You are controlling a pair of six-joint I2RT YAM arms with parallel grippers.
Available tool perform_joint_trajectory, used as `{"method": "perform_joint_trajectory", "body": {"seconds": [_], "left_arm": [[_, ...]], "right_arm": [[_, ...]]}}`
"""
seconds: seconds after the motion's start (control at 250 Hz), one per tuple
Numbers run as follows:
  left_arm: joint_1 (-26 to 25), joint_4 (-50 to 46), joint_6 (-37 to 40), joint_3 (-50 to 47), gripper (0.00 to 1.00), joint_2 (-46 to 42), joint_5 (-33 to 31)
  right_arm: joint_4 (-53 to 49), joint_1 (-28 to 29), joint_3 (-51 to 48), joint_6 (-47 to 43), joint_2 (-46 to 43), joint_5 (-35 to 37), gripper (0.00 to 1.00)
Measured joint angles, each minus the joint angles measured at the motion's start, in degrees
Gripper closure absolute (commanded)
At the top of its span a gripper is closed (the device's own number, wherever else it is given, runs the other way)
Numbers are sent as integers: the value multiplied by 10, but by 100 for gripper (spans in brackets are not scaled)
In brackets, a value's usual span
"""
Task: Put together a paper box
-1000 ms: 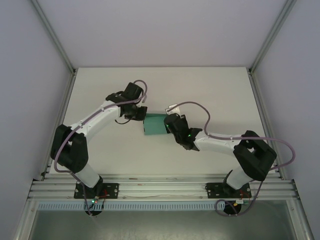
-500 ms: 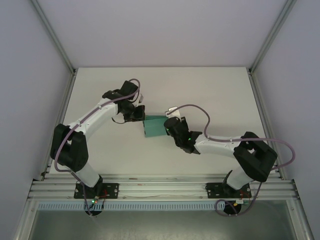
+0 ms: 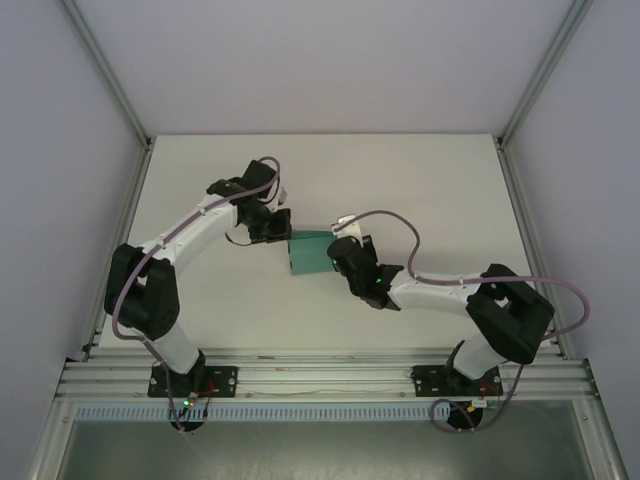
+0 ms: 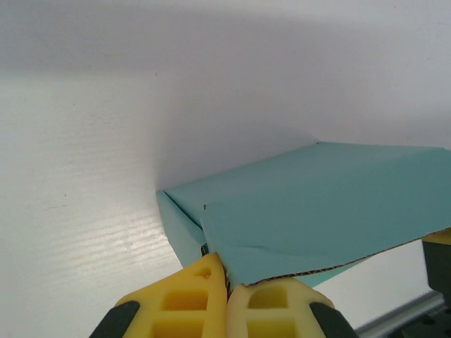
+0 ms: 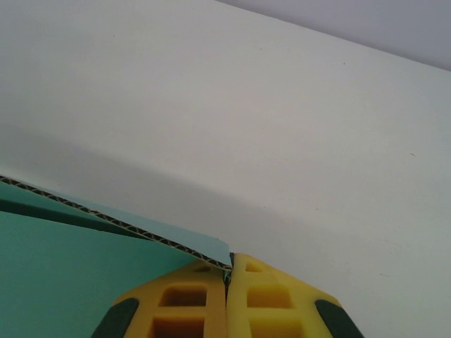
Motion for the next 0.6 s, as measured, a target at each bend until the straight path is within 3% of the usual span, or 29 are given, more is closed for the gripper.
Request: {"method": "perform_joint_trajectory", "body": {"seconds": [0.3, 0.6], "left_arm": [[-60, 121, 3, -113, 100, -79, -115], [-86, 240, -41, -198, 100, -111, -161]], "right_arm": [[62, 4, -36, -3, -7, 7, 100], [43, 3, -29, 5, -9, 9, 95]]}}
